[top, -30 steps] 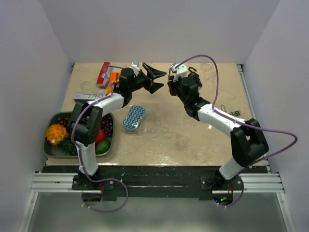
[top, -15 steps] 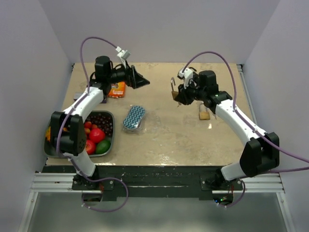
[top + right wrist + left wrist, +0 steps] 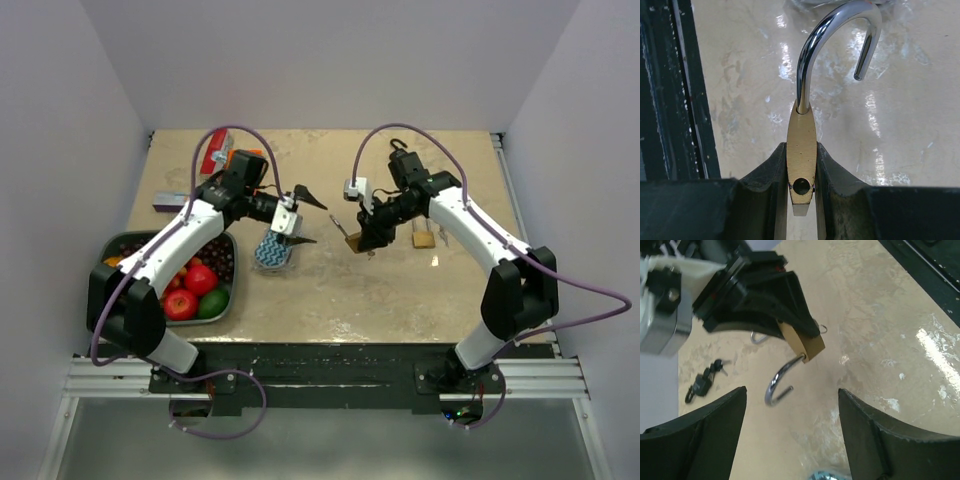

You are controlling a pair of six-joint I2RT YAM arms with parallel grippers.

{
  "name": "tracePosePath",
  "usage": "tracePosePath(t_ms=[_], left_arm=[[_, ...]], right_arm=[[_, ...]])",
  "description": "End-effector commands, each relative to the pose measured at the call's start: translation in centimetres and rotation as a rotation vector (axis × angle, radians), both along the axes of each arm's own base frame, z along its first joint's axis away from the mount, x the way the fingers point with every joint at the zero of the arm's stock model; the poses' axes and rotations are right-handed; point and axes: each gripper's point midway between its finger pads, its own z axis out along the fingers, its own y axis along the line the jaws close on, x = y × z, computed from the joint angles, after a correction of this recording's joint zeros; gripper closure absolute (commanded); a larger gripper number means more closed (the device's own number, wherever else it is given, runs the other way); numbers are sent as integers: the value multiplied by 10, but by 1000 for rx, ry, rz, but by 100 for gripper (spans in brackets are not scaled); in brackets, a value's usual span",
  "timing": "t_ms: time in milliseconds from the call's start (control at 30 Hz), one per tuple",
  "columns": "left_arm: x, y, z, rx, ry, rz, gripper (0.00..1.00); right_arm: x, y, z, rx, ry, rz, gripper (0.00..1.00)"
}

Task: Lock with the key
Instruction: Lock the lock.

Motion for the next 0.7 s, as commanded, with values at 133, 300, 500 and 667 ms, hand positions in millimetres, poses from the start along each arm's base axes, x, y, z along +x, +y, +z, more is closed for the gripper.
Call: tracePosePath(t_ms=[133,300,500,667], left_arm=[[-24,-35,-6,-16,-182,-173,33],[-23,-39,-17,5,-165,-155,41],[-16,-36,-37,55,-164,-133,49],[-15,-36,-42,63,-156,-133,52]], right_arm=[[-20,21,42,93,-76,168,100],[-29,25,45,98,-87,194,100],[-32,28,49,113,-88,212,100],[-36,29,51,116,-87,232,100]])
